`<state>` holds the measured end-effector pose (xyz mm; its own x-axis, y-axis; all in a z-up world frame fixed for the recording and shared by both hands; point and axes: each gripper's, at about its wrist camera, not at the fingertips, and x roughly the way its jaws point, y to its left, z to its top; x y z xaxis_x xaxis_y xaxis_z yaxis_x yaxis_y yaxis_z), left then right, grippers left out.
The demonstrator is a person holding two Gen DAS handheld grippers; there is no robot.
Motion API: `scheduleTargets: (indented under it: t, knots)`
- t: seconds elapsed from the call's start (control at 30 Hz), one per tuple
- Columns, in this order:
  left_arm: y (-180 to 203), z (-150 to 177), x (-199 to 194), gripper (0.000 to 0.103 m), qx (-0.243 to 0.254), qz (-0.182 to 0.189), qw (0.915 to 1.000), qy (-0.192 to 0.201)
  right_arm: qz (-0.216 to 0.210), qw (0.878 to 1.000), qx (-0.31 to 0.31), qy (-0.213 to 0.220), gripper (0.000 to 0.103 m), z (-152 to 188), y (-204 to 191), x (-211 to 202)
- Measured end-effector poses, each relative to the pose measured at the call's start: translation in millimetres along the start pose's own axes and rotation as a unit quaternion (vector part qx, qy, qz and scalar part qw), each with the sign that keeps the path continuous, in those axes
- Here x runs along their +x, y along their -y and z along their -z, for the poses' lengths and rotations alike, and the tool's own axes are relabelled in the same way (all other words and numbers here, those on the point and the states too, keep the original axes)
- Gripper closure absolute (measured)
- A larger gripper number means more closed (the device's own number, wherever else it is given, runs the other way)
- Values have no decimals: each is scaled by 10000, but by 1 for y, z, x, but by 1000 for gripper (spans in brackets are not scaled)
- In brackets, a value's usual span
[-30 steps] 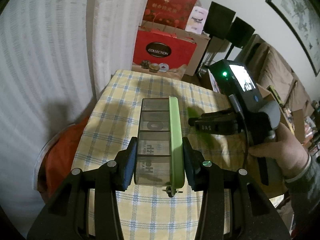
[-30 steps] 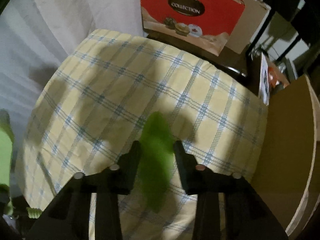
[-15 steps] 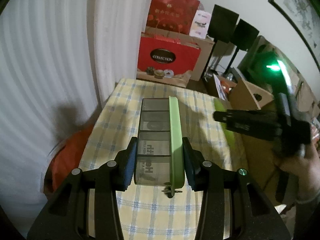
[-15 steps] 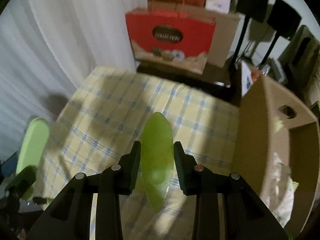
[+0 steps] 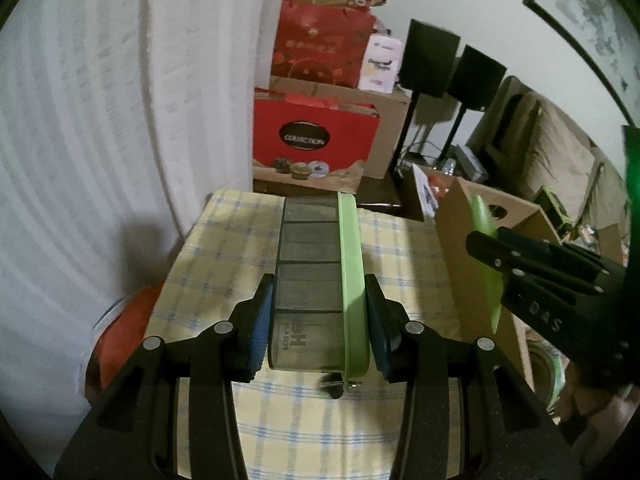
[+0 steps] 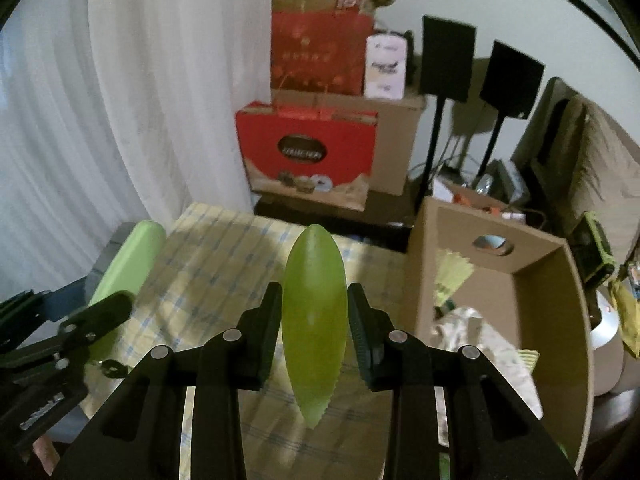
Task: Organize objects
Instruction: 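Carry the case and the green leaf object over the cardboard box with both grippers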
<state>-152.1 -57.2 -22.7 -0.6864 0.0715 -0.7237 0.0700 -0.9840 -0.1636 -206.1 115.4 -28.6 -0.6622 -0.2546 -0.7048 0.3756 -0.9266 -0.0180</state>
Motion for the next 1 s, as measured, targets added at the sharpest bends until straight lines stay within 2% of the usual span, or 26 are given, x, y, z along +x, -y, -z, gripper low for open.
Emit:
scheduleTargets:
  t: [0.5,1.0]
  knots:
    - [81,-12,-7,63,378,221,9989,155,412,9978,431,280,70,15,68,-55]
    - [168,-13,1,63,763,448,9959,161,792,9933,751,389,70,31,133,-87]
